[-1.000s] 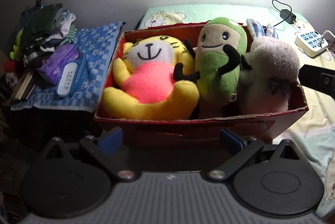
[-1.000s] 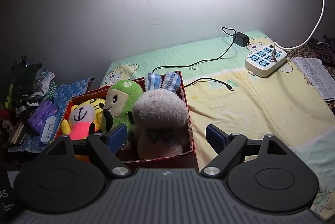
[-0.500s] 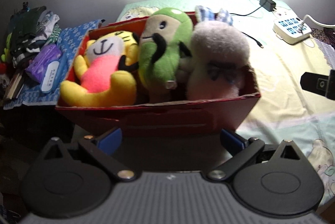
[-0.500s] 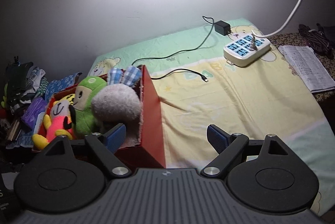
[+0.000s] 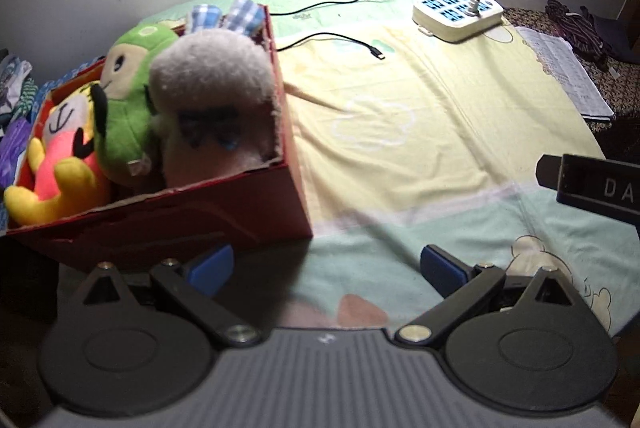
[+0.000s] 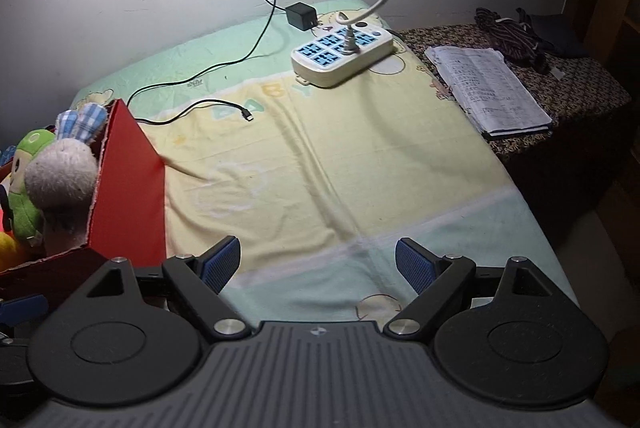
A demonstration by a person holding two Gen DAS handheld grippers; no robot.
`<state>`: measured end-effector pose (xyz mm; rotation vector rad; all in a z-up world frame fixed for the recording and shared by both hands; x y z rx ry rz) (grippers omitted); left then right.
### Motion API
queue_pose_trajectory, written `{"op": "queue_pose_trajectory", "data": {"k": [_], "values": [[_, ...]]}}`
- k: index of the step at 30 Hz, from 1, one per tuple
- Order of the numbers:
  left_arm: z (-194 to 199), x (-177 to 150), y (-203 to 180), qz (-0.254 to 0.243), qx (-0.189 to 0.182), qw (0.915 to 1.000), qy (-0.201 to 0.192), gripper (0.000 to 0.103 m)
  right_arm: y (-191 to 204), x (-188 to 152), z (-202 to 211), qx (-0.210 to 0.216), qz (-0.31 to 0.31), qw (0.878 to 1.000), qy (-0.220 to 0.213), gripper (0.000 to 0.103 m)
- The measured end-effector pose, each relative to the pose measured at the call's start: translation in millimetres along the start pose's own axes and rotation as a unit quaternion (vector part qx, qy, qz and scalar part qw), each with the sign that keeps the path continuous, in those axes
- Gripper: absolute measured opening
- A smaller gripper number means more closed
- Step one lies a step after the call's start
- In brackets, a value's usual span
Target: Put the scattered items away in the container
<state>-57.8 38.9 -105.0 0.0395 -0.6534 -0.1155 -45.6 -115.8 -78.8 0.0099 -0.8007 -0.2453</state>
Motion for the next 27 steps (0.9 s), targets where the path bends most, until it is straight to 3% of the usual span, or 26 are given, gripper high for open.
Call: {"op": "queue_pose_trajectory", "data": {"k": [5,11,19,27], "values": [[-6.2,-1.2,-10.0,-0.005,0.01,0.9999,0.001,0.1,-18.7,-0.9,-5.9,-0.031,0.012,0.999,0.007,0.087],[-9.0,-4.0,3.9,0.016,0.028,0.9995,0.003,0.1,-18.6,-2.1,-10.7,-0.022,0.016,1.0,0.014,0.087],[-3.1,-11.7,46.5,0.055,0.063,0.9965,0.003,0.1,14.8,-1.6,-12.2,0.016,0.054,0.998,0.007,0.087],[8.0,-15.3,98.8,0.081,0.071,0.9941,-0.004,0.1,67.6,-8.7,-6.4,0.052,0.087,0.995,0.018,0.087]]}}
Point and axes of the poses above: each gripper's, at about its wrist camera, not at the fingertips, and z roughly against the way its jaws point, y to its left, x to its top, the point moved 9 cm from there along -z, roughly the way its jaws point, and after that the axes turned 9 degrees about -y, right-handed, at the moved point
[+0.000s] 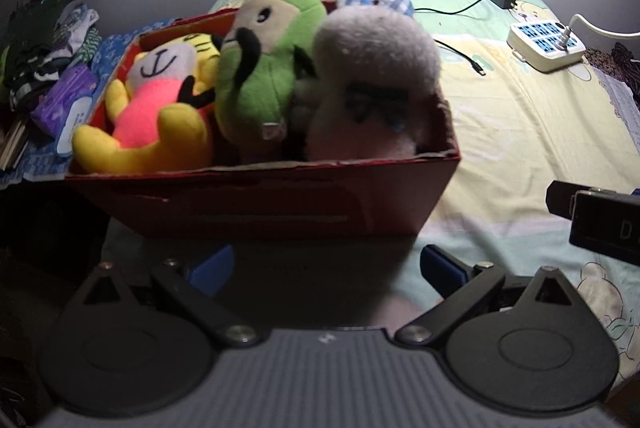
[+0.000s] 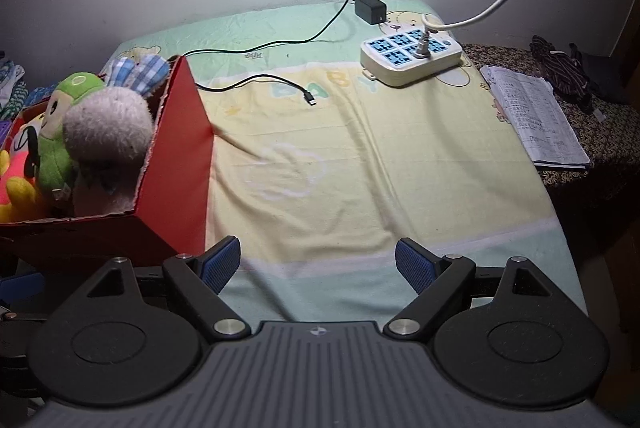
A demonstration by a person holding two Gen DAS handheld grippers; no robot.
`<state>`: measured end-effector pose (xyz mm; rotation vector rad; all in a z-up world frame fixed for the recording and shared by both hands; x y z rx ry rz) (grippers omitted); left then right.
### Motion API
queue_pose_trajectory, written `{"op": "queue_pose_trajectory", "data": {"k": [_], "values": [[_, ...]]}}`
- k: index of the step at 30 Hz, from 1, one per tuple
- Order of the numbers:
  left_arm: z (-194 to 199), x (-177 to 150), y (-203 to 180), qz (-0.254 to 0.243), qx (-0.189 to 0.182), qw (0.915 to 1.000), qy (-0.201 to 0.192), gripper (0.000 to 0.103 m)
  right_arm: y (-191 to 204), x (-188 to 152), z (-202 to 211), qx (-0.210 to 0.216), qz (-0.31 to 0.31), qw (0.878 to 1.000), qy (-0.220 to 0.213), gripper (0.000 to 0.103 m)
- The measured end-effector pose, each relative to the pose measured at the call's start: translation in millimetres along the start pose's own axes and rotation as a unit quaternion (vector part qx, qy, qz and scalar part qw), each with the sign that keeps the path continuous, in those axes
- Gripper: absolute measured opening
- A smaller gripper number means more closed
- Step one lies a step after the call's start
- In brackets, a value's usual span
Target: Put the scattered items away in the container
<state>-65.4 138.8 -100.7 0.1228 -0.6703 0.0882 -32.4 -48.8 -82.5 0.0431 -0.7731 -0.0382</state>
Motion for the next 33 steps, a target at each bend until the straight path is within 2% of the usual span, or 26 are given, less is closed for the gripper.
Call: {"op": "queue_pose_trajectory", "data": {"k": [7,18,26,33], "values": [[-6.8,-1.7,37.8,0.018,-0.008,0.9997,0.013,0.1,42.2,-1.0,-0.1,0.011,0.016,1.0,0.007,0.087],[-13.3,-4.6,92.4,0.026,0.009,0.9993,0.027,0.101,99.1,-4.6,1.1,0.027,0.022,0.999,0.018,0.087],[-0.8,6.9,122.9,0.01,0.021,0.9996,0.018,0.101,136.2,-1.3,14.6,0.06,0.021,0.998,0.018,0.087],[18.0,34.8,142.0,-0.003,0.04,0.9991,-0.012,0.101,156.0,16.9,37.1,0.079,0.024,0.997,-0.001,0.087]]}}
Point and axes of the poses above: each gripper's, at about its wrist camera, not at the fingertips, and z roughly against the way its jaws point, y to its left, x to its top, the point moved 9 cm from there along -z, roughly the way its jaws point, and after that the axes turned 9 degrees about -y, right-handed, at the moved point
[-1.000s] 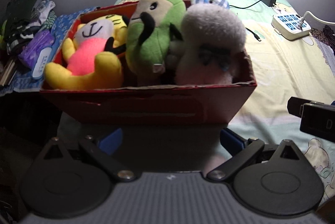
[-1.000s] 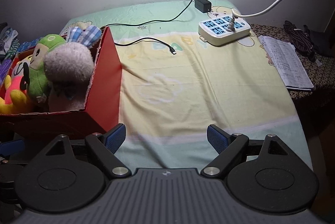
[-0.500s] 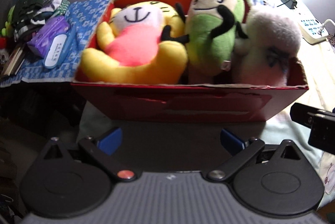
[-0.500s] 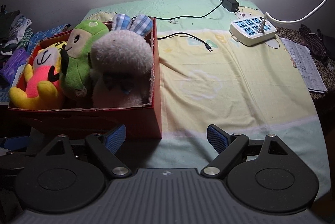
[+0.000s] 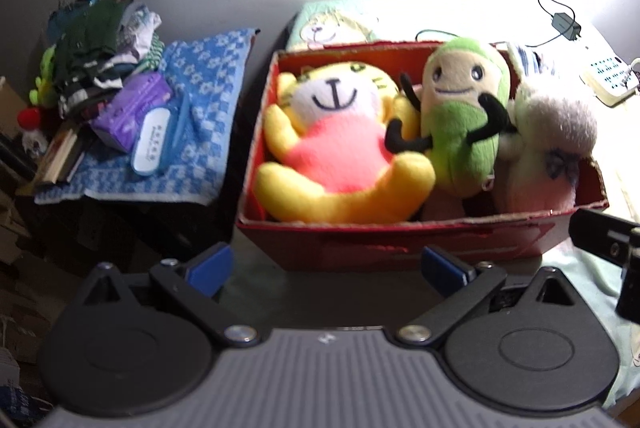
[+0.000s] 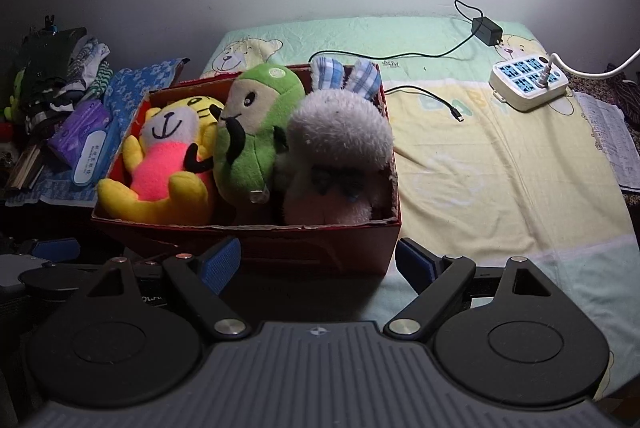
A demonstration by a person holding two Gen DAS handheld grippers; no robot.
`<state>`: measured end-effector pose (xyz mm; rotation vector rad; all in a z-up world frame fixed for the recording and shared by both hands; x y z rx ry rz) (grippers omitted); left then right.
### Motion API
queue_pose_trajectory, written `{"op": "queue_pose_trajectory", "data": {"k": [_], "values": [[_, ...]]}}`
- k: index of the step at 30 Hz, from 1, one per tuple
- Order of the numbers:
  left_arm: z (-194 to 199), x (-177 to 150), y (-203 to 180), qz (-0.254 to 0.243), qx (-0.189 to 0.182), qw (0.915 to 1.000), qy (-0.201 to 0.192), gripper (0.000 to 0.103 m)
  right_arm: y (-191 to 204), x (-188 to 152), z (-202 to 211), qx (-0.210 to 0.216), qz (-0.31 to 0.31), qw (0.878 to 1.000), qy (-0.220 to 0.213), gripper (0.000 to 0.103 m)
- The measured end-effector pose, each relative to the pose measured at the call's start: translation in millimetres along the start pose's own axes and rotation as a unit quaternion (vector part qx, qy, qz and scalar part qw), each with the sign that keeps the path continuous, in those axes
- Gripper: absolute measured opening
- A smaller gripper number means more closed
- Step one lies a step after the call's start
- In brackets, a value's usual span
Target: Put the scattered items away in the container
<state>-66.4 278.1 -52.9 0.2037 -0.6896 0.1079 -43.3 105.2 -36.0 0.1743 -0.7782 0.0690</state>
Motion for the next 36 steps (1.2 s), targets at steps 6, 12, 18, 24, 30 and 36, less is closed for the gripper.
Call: {"op": "queue_pose_trajectory", "data": {"k": [6,12,18,24,30,36], "values": [[10.1,22.4,7.7,0.006,0.003,0.9998,-0.018,0.101,4.7,25.1,11.3,0.001,-0.007,1.0,-0.027,0.087],[8.0,30.1,12.8,0.008,0.025,0.9993,-0.025,0.101,7.9,38.9,11.2,0.0,-0.005,0.999,-0.036,0.087],[1.3,29.5,10.4,0.012,0.018,0.9996,-0.017,0.101,10.4,42.0,7.7,0.003,-0.01,0.999,-0.037,0.087],[-7.4,28.4,8.1,0.013,0.009,0.9998,-0.008,0.101,13.1,43.4,2.3,0.001,-0.008,0.999,-0.039,0.087],[-16.0,31.4,8.4,0.015,0.007,0.9998,-0.004,0.101,12.0,43.9,-8.2,0.003,-0.018,0.999,-0.028,0.087],[-25.4,30.5,5.5,0.017,0.002,0.9998,0.0,0.101,9.3,46.0,-17.8,0.0,-0.019,1.0,-0.021,0.087]]}}
Point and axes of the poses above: each gripper's, at about its wrist camera, not at the fingertips, and z roughly against the way its jaws point, y to its left, x to its top, the point moved 9 cm from there along -z, roughly the way its jaws point, and after that the axes turned 9 degrees about -y, right-handed, at the moved point
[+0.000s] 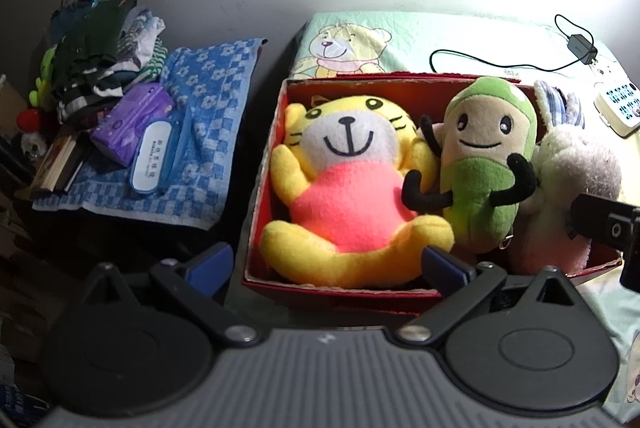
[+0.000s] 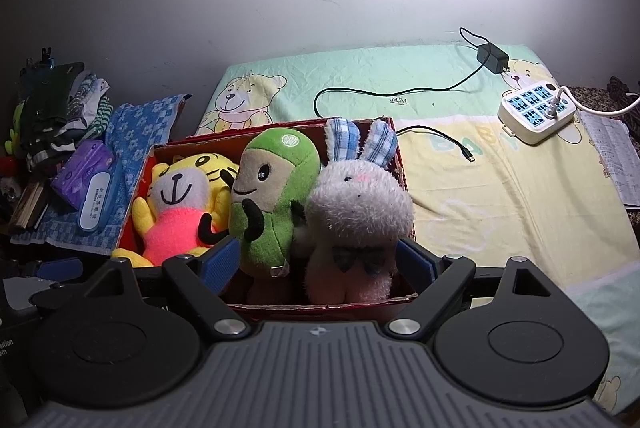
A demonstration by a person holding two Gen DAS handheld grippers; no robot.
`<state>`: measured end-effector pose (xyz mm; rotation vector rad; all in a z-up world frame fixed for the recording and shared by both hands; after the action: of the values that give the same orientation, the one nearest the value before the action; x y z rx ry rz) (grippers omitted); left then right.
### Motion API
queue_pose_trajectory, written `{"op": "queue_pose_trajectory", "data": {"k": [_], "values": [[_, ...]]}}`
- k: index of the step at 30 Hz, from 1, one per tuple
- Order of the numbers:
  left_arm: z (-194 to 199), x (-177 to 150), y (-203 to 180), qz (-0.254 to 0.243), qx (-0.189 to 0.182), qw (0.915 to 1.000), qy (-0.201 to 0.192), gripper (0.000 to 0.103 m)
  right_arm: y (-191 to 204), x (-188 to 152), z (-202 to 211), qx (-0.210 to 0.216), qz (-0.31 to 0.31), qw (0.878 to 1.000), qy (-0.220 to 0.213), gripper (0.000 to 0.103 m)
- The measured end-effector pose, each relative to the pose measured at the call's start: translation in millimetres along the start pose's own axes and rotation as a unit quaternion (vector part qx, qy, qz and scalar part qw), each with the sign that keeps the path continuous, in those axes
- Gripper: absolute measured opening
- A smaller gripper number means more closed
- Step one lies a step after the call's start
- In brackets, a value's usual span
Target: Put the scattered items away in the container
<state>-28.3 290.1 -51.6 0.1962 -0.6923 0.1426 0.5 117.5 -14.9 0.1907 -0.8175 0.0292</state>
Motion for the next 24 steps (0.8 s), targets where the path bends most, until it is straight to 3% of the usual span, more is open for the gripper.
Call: {"op": "queue_pose_trajectory", "data": {"k": [24], "values": [[-11.0,-3.2,7.2,0.009,0.003,1.0,-0.001,0.101,5.1,-6.7,-23.0,-0.007,0.025,0.999,0.023,0.087]]}}
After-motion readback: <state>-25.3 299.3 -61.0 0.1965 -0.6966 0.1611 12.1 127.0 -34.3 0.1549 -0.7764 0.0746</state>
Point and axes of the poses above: each gripper's, at about its wrist camera, not at the fingertips, and z roughly against the way its jaws point, y to its left, x to its top, the point moved 9 cm from there along -z, roughly the way its jaws point, and after that the axes turned 9 degrees about -y, right-handed, at the moved point
